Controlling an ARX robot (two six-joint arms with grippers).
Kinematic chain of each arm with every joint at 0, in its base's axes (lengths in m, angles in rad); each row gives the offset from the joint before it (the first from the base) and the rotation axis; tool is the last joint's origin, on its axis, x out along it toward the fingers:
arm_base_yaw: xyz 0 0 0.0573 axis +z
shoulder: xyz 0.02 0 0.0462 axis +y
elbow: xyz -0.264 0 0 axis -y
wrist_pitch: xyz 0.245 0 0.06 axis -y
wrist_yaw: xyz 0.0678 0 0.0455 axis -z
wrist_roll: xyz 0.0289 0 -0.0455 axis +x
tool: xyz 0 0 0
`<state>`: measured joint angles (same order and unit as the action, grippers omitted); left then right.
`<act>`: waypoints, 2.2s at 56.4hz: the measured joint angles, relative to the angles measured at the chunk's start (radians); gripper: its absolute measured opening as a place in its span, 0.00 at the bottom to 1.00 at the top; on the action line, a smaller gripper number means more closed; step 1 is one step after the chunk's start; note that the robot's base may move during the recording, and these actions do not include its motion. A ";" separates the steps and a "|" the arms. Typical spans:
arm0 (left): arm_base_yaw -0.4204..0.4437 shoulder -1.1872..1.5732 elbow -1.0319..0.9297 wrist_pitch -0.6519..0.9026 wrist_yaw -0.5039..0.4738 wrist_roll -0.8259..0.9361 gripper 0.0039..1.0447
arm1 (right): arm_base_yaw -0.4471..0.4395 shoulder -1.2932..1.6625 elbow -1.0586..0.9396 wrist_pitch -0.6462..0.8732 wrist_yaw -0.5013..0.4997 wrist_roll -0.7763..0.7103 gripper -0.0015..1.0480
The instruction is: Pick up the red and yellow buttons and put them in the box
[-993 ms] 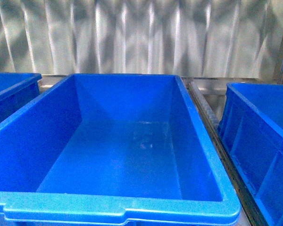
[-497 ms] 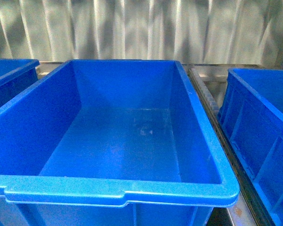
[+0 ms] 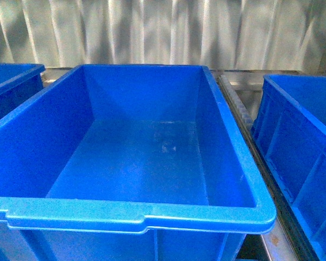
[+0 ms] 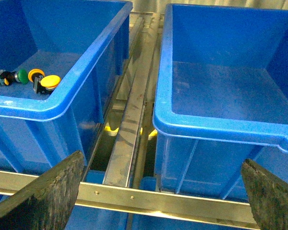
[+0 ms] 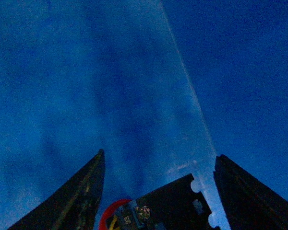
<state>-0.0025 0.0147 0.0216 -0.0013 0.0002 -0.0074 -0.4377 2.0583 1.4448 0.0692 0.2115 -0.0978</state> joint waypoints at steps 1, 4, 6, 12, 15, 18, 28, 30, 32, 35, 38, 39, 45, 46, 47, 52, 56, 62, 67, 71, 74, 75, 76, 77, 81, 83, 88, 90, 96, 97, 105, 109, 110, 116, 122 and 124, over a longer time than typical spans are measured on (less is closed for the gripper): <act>0.000 0.000 0.000 0.000 0.000 0.000 0.93 | -0.001 -0.005 -0.008 0.008 -0.004 0.007 0.82; 0.000 0.000 0.000 0.000 0.000 0.000 0.93 | -0.004 -0.020 -0.033 0.025 -0.021 0.026 0.89; 0.000 0.000 0.000 0.000 0.000 0.000 0.93 | -0.008 -0.035 -0.057 0.042 -0.031 0.038 0.93; 0.000 0.000 0.000 0.000 0.000 0.000 0.93 | -0.017 -0.158 -0.190 0.104 -0.090 0.056 0.93; 0.000 0.000 0.000 0.000 0.000 0.000 0.93 | -0.023 -0.250 -0.262 0.122 -0.137 0.067 0.94; 0.000 0.000 0.000 0.000 0.000 0.000 0.93 | -0.028 -0.354 -0.336 0.142 -0.179 0.080 0.94; 0.000 0.000 0.000 0.000 0.000 0.000 0.93 | -0.049 -0.675 -0.598 0.352 -0.511 0.121 0.83; 0.000 0.000 0.000 0.000 0.000 0.000 0.93 | -0.034 -0.766 -0.696 0.444 -0.605 0.115 0.74; 0.000 0.000 0.000 0.000 0.000 0.000 0.93 | 0.002 -0.872 -0.787 0.443 -0.613 0.109 0.66; 0.000 0.000 0.000 0.000 0.000 0.000 0.93 | 0.051 -1.000 -0.888 0.403 -0.590 0.105 0.56; 0.000 0.000 0.000 0.000 0.000 0.000 0.93 | 0.102 -1.131 -0.990 0.370 -0.535 0.105 0.44; 0.000 0.000 0.000 0.000 0.000 0.000 0.93 | 0.115 -1.162 -1.015 0.370 -0.525 0.105 0.41; 0.000 0.000 0.000 0.000 0.000 0.000 0.93 | 0.168 -1.265 -1.099 0.377 -0.476 0.104 0.24; 0.000 0.000 0.000 0.000 0.000 0.000 0.93 | 0.177 -1.278 -1.113 0.380 -0.465 0.104 0.21; 0.000 0.000 0.000 0.000 0.000 0.000 0.93 | 0.181 -1.284 -1.120 0.381 -0.460 0.104 0.19; 0.000 0.000 0.000 0.000 0.000 0.000 0.93 | 0.224 -1.336 -1.190 0.383 -0.412 0.100 0.03; 0.000 0.000 0.000 0.000 0.000 0.000 0.93 | 0.255 -1.378 -1.235 0.383 -0.386 0.101 0.04; 0.000 0.000 0.000 0.000 0.000 0.000 0.93 | 0.285 -1.427 -1.270 0.381 -0.358 0.101 0.04; 0.000 0.000 0.000 0.000 0.000 0.000 0.93 | 0.309 -1.467 -1.299 0.371 -0.335 0.101 0.04; 0.000 0.000 0.000 0.000 0.000 0.000 0.93 | 0.324 -1.498 -1.321 0.360 -0.319 0.101 0.04; 0.000 0.000 0.000 0.000 0.000 0.000 0.93 | 0.336 -1.516 -1.331 0.352 -0.303 0.101 0.04; 0.000 0.000 0.000 0.000 0.000 0.000 0.93 | 0.351 -1.526 -1.336 0.346 -0.275 0.101 0.04; 0.000 0.000 0.000 0.000 0.000 0.000 0.93 | 0.372 -1.535 -1.341 0.341 -0.243 0.101 0.04; 0.000 0.000 0.000 0.000 0.000 0.000 0.93 | 0.391 -1.544 -1.346 0.336 -0.228 0.101 0.04; 0.000 0.000 0.000 0.000 0.000 0.000 0.93 | 0.422 -1.571 -1.360 0.323 -0.220 0.101 0.04; 0.000 0.000 0.000 0.000 0.000 0.000 0.93 | 0.432 -1.588 -1.365 0.314 -0.222 0.101 0.04; 0.000 0.000 0.000 0.000 0.000 0.000 0.93 | 0.434 -1.619 -1.376 0.295 -0.212 0.101 0.04; 0.000 0.000 0.000 0.000 0.000 0.000 0.93 | 0.434 -1.631 -1.380 0.288 -0.211 0.101 0.04; 0.000 0.000 0.000 0.000 0.000 0.000 0.93 | 0.436 -1.684 -1.397 0.253 -0.211 0.101 0.04; 0.000 0.000 0.000 0.000 0.000 0.000 0.93 | 0.436 -1.688 -1.398 0.251 -0.211 0.101 0.04; 0.000 0.000 0.000 0.000 0.000 0.000 0.93 | 0.436 -1.731 -1.419 0.231 -0.211 0.101 0.03; 0.000 0.000 0.000 0.000 0.000 0.000 0.93 | 0.436 -1.748 -1.423 0.236 -0.211 0.101 0.03; 0.000 0.000 0.000 0.000 0.000 0.000 0.93 | 0.436 -1.754 -1.423 0.234 -0.211 0.101 0.03; 0.000 0.000 0.000 0.000 0.000 0.000 0.93 | 0.436 -1.787 -1.424 0.205 -0.211 0.101 0.03; 0.000 0.000 0.000 0.000 0.000 0.000 0.93 | 0.436 -1.820 -1.424 0.171 -0.211 0.101 0.03; 0.000 0.000 0.000 0.000 0.000 0.000 0.93 | 0.436 -1.833 -1.424 0.157 -0.211 0.101 0.03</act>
<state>-0.0025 0.0147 0.0216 -0.0013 0.0002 -0.0071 -0.0017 0.2249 0.0212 0.2260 0.0006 0.0032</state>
